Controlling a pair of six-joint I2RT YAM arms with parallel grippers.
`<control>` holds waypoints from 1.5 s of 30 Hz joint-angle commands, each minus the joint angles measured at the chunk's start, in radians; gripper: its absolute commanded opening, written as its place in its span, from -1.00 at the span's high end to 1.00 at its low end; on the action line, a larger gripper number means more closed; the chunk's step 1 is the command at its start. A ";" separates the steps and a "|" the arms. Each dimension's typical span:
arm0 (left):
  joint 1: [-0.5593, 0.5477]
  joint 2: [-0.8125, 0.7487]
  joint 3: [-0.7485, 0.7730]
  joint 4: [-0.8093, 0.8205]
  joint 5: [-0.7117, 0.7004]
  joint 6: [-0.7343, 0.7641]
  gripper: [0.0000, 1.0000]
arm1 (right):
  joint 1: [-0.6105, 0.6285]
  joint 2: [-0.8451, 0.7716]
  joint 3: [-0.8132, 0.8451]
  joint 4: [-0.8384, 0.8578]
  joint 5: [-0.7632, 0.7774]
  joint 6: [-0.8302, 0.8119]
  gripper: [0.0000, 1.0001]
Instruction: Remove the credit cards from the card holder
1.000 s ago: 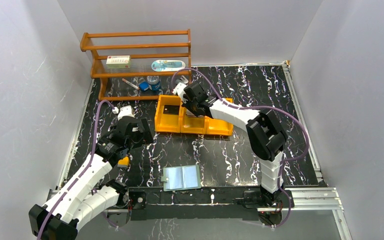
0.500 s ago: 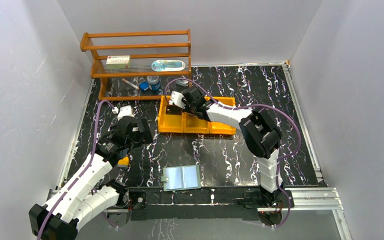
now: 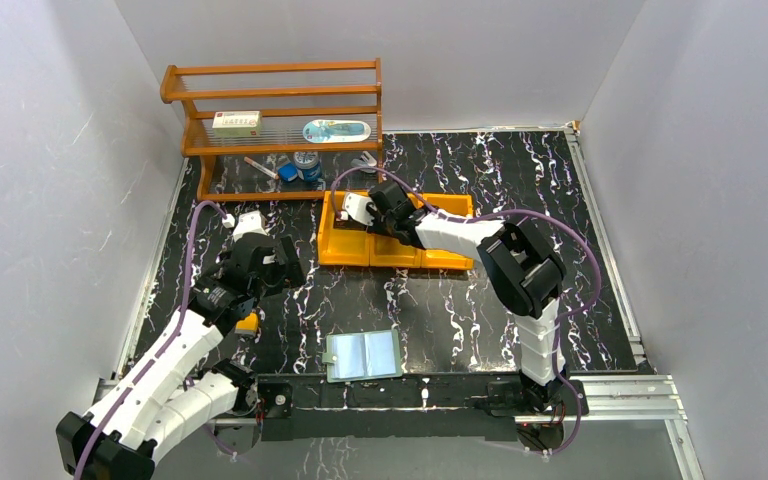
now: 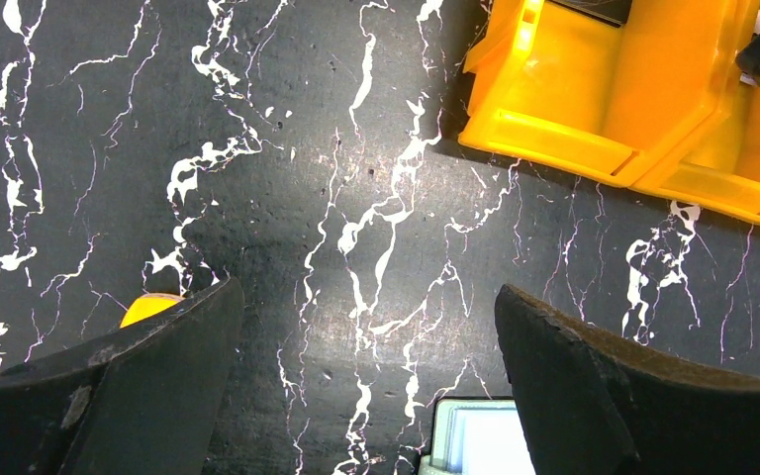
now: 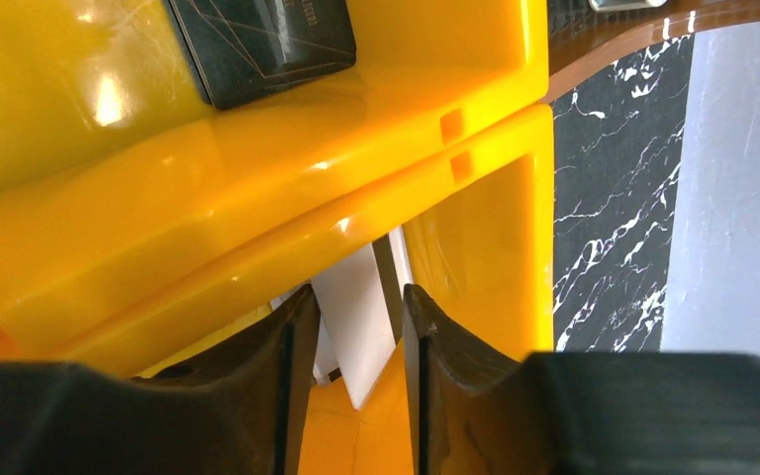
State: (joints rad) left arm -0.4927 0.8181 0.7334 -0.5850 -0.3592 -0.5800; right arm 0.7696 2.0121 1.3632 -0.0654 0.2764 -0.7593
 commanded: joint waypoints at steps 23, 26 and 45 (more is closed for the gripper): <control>0.005 0.035 -0.048 0.039 0.439 -0.040 -0.70 | 0.014 -0.571 -0.314 -0.118 -0.415 1.398 -0.06; 0.005 0.038 -0.120 0.107 0.611 -0.096 -0.44 | 0.086 -0.665 -0.531 0.015 -0.436 1.566 -0.01; -0.221 0.230 -0.185 0.156 0.611 -0.189 -0.38 | 0.383 -0.716 -0.805 0.047 -0.230 1.904 -0.03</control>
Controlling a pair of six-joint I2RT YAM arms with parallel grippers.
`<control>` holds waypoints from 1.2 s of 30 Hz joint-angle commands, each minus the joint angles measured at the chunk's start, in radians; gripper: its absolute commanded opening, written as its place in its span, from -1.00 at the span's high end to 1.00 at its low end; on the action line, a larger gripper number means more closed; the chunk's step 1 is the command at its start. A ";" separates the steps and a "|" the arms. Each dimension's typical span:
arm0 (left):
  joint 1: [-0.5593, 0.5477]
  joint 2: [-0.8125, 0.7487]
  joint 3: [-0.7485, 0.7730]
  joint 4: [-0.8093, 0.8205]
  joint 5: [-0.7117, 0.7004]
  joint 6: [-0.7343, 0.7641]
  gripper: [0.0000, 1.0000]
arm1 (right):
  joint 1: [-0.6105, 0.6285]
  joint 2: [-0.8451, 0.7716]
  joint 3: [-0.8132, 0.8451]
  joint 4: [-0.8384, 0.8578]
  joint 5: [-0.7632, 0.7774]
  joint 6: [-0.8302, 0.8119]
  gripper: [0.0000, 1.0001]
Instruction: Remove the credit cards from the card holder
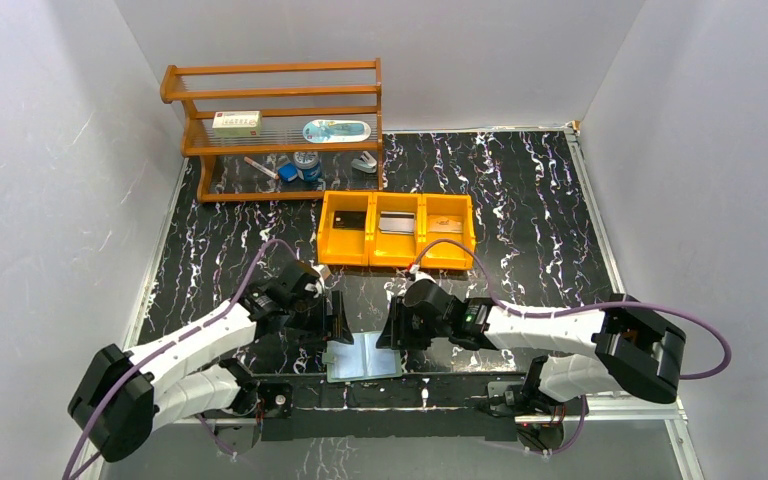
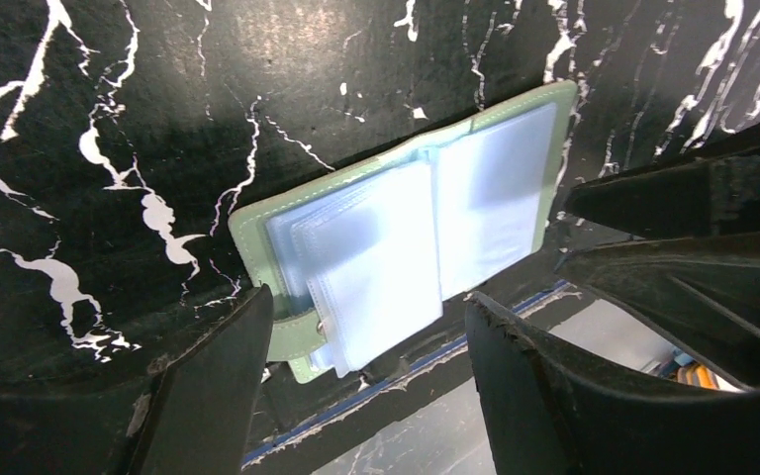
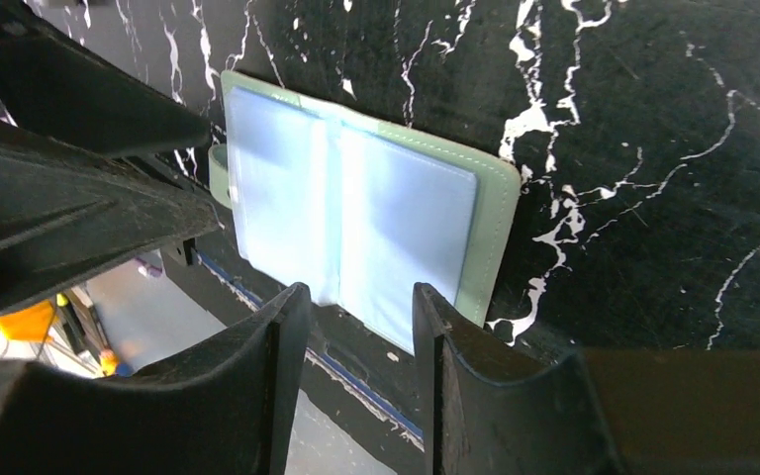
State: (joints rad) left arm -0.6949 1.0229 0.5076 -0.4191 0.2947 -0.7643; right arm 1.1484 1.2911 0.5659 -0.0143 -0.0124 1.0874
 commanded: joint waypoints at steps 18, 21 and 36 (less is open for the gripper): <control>-0.085 0.129 -0.047 0.102 -0.040 -0.049 0.21 | 0.004 0.154 0.045 0.058 0.003 0.002 0.38; -0.092 0.116 -0.052 0.113 -0.050 -0.061 0.29 | 0.004 0.154 0.062 0.077 -0.007 -0.012 0.70; -0.093 0.109 0.027 0.198 -0.118 -0.012 1.00 | -0.024 -0.024 0.008 -0.014 0.244 0.074 1.00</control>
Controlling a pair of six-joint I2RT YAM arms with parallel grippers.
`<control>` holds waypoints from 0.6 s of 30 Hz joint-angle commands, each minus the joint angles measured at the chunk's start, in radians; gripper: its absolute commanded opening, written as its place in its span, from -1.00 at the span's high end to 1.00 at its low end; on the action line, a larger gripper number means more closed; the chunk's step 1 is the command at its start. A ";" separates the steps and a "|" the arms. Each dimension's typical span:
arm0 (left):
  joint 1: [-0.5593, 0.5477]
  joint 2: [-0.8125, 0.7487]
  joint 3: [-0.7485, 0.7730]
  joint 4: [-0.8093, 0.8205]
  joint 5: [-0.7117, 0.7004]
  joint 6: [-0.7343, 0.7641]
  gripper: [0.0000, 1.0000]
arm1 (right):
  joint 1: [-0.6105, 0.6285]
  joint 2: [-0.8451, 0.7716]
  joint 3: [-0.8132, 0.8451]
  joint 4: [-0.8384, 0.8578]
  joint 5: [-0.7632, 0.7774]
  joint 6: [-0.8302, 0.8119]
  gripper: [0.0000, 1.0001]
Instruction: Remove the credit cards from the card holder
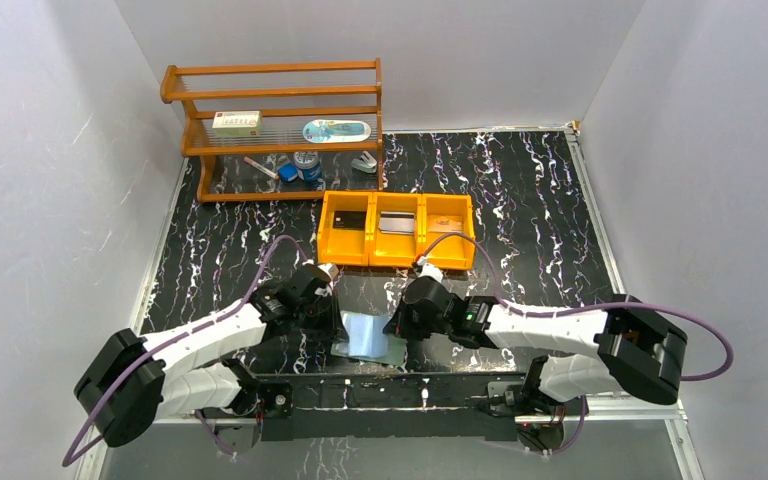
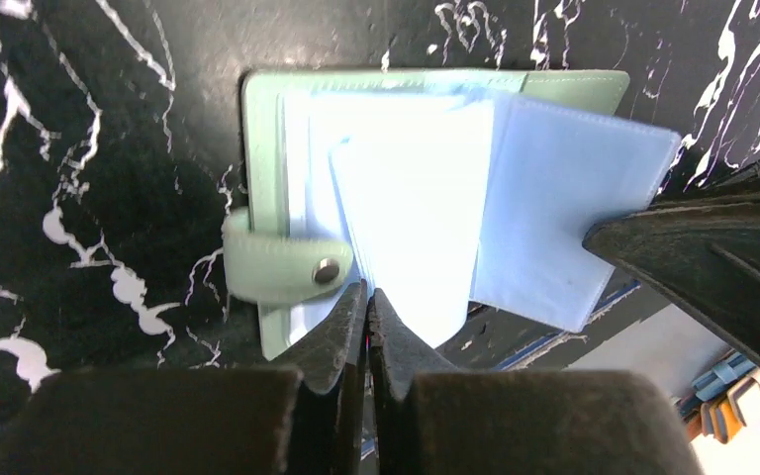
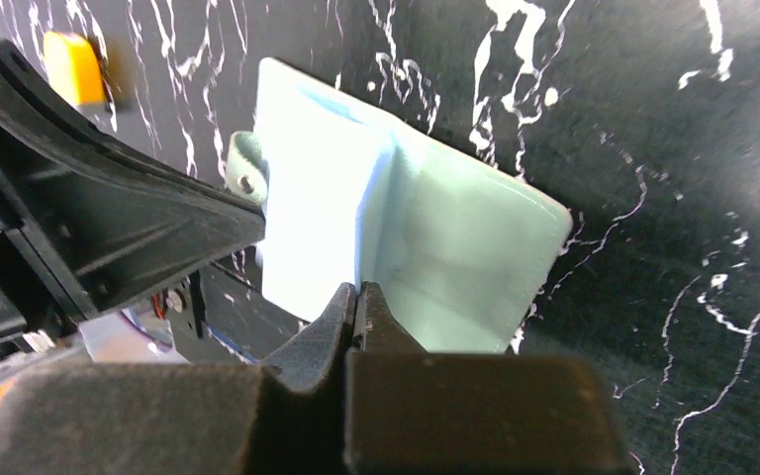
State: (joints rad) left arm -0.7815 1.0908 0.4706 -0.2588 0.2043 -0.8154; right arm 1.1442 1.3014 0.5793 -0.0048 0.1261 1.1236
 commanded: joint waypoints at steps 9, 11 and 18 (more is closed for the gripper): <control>-0.005 0.136 0.231 -0.101 -0.151 0.118 0.78 | -0.136 -0.063 0.020 -0.160 0.123 -0.089 0.39; -0.005 0.114 0.251 -0.149 -0.216 0.123 0.42 | -0.177 -0.086 0.052 -0.221 0.136 -0.150 0.30; 0.036 0.016 0.348 -0.347 -0.494 0.159 -0.90 | -0.268 -0.199 0.168 -0.386 0.286 -0.335 -0.36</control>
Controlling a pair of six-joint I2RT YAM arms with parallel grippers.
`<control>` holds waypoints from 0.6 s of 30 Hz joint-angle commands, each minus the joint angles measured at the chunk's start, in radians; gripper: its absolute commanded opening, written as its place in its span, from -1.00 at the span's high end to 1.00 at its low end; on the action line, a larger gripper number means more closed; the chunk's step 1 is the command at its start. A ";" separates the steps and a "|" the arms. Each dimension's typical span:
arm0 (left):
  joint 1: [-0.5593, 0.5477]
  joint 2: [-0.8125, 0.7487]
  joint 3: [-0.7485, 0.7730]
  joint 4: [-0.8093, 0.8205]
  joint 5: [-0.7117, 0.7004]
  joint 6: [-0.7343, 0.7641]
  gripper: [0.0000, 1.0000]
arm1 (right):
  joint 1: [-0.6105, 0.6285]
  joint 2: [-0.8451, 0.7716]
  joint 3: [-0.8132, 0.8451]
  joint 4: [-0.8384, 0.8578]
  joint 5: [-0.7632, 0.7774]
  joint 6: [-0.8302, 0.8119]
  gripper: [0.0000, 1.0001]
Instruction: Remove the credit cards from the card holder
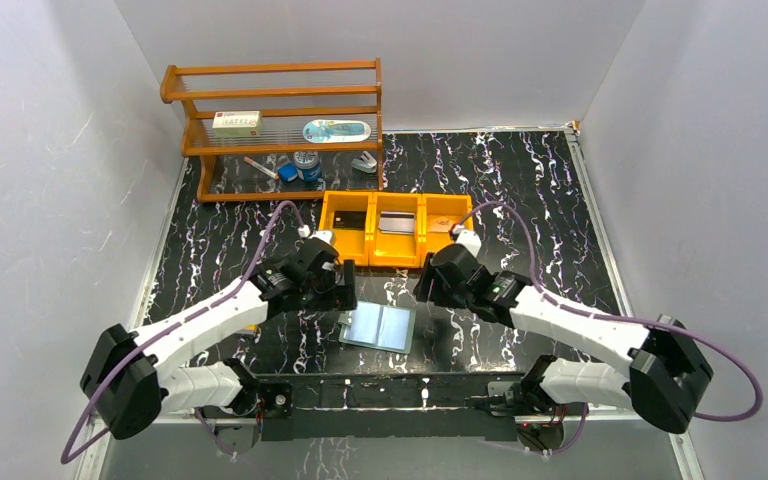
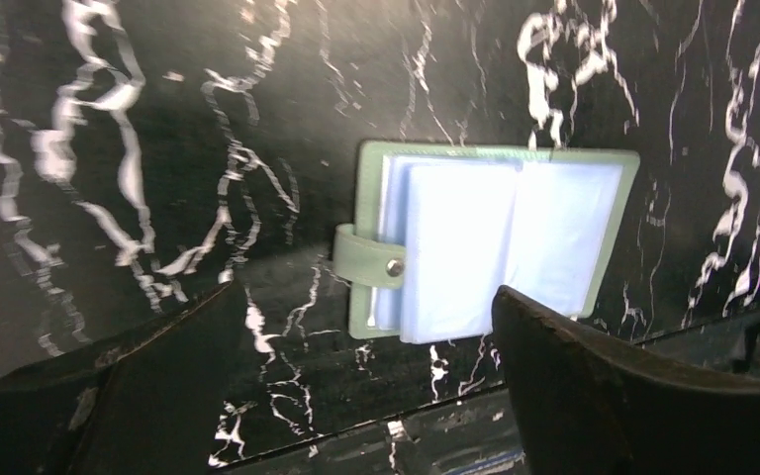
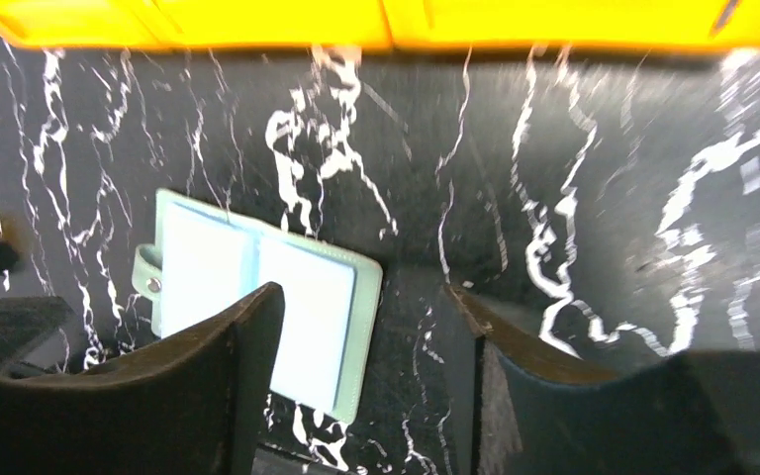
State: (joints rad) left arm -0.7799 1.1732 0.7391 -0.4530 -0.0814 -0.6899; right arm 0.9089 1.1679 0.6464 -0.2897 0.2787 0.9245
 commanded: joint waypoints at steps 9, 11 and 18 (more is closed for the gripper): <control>0.417 -0.215 0.206 -0.181 -0.374 0.177 -0.97 | -0.146 -0.156 0.262 -0.134 0.407 -0.370 -0.83; 0.417 -0.237 0.244 -0.196 -0.473 0.181 -0.97 | -0.185 -0.167 0.289 -0.110 0.413 -0.448 -0.86; 0.418 -0.299 0.295 -0.291 -0.616 0.095 -0.97 | -0.331 -0.167 0.403 -0.139 0.394 -0.524 -0.97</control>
State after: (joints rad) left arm -0.3637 0.9092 1.0050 -0.6510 -0.5488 -0.5571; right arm 0.6319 1.0203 0.9745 -0.4236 0.6415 0.4786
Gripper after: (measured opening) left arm 0.983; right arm 0.983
